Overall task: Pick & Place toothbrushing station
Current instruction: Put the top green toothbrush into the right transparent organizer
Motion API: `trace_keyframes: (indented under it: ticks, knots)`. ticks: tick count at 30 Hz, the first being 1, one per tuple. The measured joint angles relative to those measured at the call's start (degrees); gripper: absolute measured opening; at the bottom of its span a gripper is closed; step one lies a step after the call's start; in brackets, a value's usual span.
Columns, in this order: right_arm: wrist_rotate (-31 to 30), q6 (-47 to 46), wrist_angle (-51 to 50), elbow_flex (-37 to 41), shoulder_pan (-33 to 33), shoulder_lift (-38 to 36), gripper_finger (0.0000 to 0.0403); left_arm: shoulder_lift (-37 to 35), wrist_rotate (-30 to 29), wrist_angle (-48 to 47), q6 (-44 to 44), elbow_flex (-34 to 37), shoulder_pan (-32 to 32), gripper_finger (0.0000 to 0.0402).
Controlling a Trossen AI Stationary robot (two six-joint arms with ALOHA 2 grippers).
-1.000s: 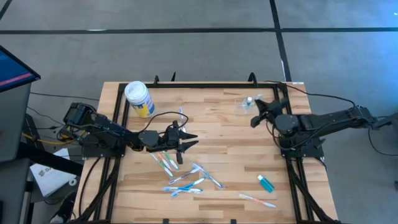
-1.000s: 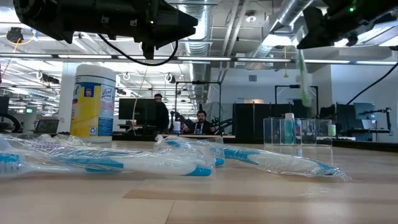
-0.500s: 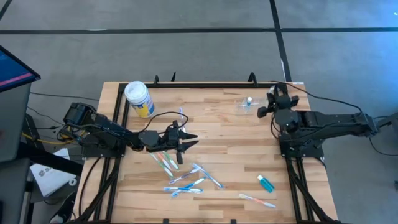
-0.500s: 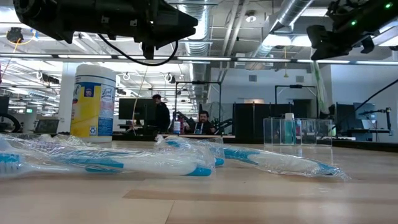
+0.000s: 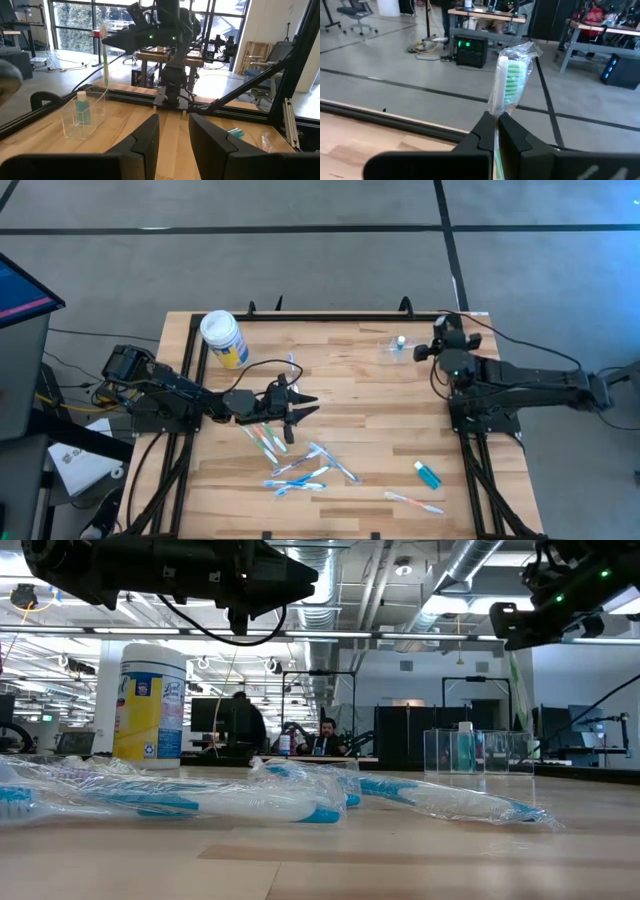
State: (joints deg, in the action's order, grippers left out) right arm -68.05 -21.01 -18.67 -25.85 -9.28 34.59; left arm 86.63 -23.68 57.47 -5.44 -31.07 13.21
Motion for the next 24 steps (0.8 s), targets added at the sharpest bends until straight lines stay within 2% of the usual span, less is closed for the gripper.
trace_keyframes:
  ticks: [4,9,24]
  knots:
    - [4.51,2.14,3.64,-0.01,-2.43,-1.35,0.0,0.0,-0.02,0.0,0.01,0.0,-0.02,0.01]
    - [7.72,3.45,3.61,0.03,-5.49,-1.14,0.0,0.0,-0.02,0.0,-0.01,0.0,-0.11,0.01]
    - [12.55,2.11,6.72,0.05,-10.78,3.88,0.0,0.0,-0.02,0.0,0.01,0.0,-0.11,0.01]
